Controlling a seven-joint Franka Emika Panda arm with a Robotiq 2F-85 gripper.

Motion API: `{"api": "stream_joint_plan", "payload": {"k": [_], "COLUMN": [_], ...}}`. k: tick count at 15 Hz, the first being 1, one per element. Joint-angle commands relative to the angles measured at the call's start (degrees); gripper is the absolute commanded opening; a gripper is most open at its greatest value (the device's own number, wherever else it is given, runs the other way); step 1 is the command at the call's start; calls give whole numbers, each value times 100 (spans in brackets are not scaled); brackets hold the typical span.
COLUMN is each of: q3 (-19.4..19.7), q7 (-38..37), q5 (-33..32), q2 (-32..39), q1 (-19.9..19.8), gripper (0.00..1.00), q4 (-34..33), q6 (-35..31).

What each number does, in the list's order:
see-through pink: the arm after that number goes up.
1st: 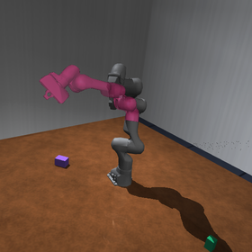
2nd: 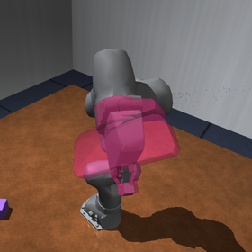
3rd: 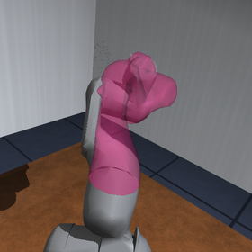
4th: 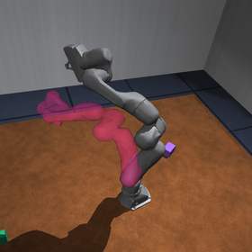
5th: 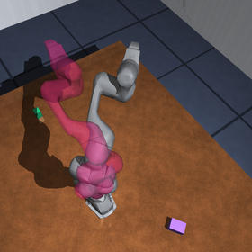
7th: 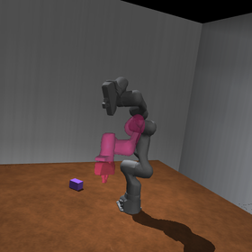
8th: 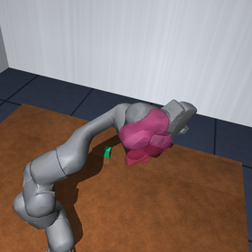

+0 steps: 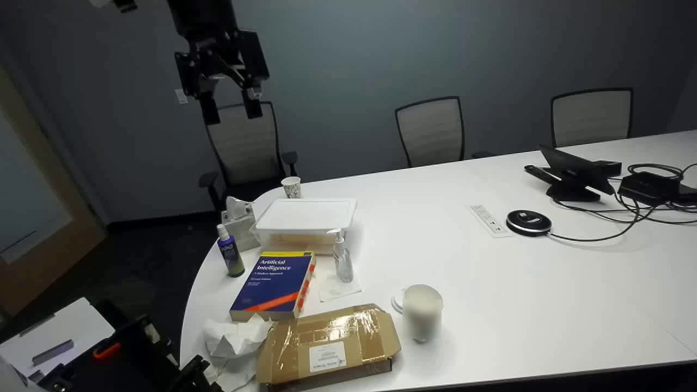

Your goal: Press on the soap dispenser

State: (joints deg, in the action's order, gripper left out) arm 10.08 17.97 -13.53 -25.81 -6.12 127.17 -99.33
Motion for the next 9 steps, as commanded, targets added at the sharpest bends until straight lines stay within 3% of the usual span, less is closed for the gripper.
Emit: {"api": "stream_joint_plan", "payload": {"k": [1,5,9], "q3": [12,36,-8], "q7": [-2,-338,-1068], "q5": [-2,182,577], "q2": [4,642,1728], "q1": [13,0,-20], "gripper": [100,100,100], "q4": [-16,-247,-493], "q6": [17,-245,-1060]}}
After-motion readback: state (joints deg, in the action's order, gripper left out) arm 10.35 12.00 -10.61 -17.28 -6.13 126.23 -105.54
